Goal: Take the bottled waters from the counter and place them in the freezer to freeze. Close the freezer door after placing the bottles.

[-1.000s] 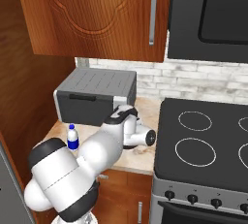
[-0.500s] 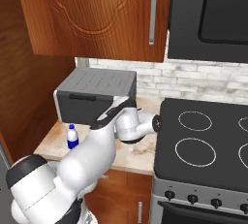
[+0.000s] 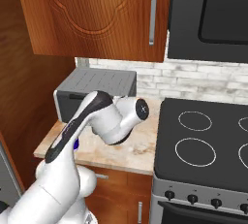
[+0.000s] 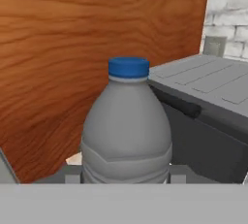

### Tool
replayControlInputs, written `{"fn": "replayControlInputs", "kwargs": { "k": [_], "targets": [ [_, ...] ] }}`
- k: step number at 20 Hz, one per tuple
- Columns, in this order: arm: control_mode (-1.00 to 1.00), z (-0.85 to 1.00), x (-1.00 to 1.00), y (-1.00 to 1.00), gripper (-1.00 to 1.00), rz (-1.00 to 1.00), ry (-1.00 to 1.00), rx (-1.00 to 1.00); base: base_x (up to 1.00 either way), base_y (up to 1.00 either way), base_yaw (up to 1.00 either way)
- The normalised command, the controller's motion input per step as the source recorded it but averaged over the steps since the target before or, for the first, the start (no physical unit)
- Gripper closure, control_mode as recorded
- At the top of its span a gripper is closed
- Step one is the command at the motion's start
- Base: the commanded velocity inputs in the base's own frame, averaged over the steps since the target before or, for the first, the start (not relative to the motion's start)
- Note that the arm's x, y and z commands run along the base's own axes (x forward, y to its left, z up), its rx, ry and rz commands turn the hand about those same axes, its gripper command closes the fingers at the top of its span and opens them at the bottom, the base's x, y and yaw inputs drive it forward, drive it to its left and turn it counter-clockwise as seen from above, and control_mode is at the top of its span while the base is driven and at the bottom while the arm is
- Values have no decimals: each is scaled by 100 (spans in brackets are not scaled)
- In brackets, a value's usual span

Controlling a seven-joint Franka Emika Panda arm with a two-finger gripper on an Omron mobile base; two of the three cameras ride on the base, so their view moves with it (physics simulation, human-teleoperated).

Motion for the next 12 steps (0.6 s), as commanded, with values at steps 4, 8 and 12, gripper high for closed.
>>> {"fn": "replayControlInputs", "kwargs": {
  "k": [4, 8, 12],
  "targets": [
    [-100, 98, -97, 51, 100, 2, 0, 0, 0, 0, 0],
    [-100, 97, -73, 32, 100, 3, 0, 0, 0, 0, 0],
    [-100, 51, -56, 13, 100, 15, 0, 1, 0, 0, 0]
  ]
}}
